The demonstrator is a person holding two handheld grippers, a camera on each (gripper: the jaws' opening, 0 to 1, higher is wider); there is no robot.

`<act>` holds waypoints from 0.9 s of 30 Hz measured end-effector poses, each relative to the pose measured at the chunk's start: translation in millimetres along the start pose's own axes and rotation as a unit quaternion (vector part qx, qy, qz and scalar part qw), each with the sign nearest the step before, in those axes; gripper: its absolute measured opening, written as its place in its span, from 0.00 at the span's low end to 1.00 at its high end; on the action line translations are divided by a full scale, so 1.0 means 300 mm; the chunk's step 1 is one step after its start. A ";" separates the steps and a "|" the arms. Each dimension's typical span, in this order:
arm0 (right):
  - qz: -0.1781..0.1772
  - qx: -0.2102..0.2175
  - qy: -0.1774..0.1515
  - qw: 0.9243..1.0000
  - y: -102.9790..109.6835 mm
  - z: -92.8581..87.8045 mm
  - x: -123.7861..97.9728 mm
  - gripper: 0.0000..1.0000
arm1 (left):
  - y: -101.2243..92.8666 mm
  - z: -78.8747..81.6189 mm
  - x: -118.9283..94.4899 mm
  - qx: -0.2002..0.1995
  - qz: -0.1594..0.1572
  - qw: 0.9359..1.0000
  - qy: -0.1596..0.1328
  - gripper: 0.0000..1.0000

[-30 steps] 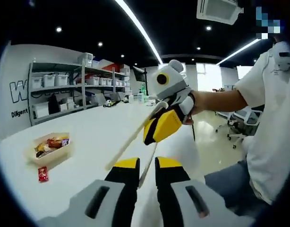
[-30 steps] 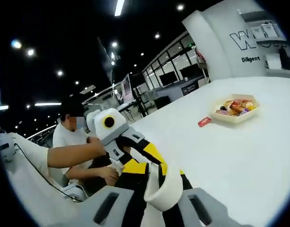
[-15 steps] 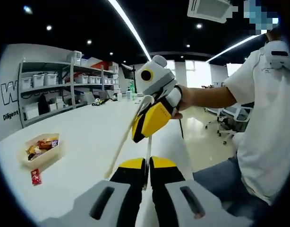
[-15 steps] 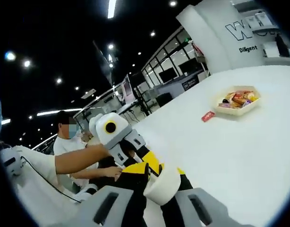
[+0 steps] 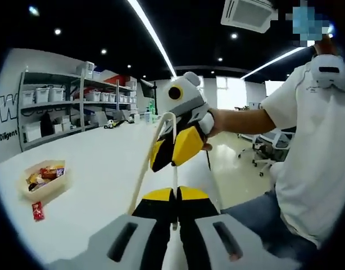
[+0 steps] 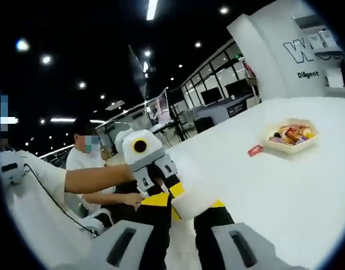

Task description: Place the target food into the container with the food tongs after gripping and lifting it, then release it inside without dropping or visibly crushing the food.

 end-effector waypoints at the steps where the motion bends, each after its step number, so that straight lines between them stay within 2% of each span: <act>1: 0.000 -0.001 0.001 1.000 0.002 -0.003 -0.001 0.17 | 0.001 0.002 -0.003 -0.002 0.000 1.000 -0.002 0.02; 3: 0.009 -0.005 -0.005 1.000 0.006 -0.007 -0.010 0.21 | 0.005 0.009 -0.014 -0.005 0.002 1.000 -0.008 0.02; 7: 0.000 -0.013 0.004 1.000 -0.008 -0.022 -0.012 0.30 | 0.002 0.037 -0.023 -0.019 -0.002 0.999 -0.031 0.02; 9: 0.016 -0.018 -0.025 0.999 -0.002 -0.003 -0.007 0.34 | -0.007 0.044 -0.020 -0.025 -0.009 0.999 -0.032 0.02; 12: 0.024 -0.049 -0.054 0.997 0.015 0.028 0.008 0.39 | -0.038 0.045 -0.007 -0.051 -0.036 0.997 -0.041 0.02; 14: 0.038 -0.046 -0.057 0.997 0.024 0.032 0.019 0.38 | -0.053 0.044 0.004 -0.058 -0.048 0.996 -0.039 0.02; 16: 0.066 -0.045 -0.045 0.996 0.041 0.021 0.034 0.38 | -0.055 0.051 0.002 -0.060 -0.047 0.996 -0.047 0.02; 19: 0.074 -0.050 -0.043 0.995 0.056 0.009 0.052 0.36 | -0.047 0.073 -0.013 -0.073 -0.042 0.993 -0.077 0.02; 22: 0.088 -0.041 -0.077 0.992 0.052 0.034 0.054 0.30 | -0.043 0.074 -0.022 -0.080 -0.043 0.992 -0.082 0.02; 24: 0.090 -0.039 -0.071 0.993 0.038 0.029 0.052 0.26 | -0.048 0.084 -0.023 -0.087 -0.049 0.991 -0.091 0.02; 26: 0.102 -0.009 -0.076 0.992 0.048 0.020 0.044 0.26 | -0.050 0.084 -0.019 -0.088 -0.046 0.991 -0.091 0.02; 27: 0.095 -0.015 -0.077 0.992 0.039 0.023 0.048 0.25 | -0.051 0.086 -0.013 -0.086 -0.046 0.991 -0.091 0.02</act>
Point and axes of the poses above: the point that each gripper's makers call its tool centre point, and the gripper's own axes: x roughly forward along the fingers, y roughly to its left, z roughly out of its top, the point moved 8 cm from there along -x, roughly backward along the fingers, and after that the axes turned 4 degrees about x, right-handed, at the moved point
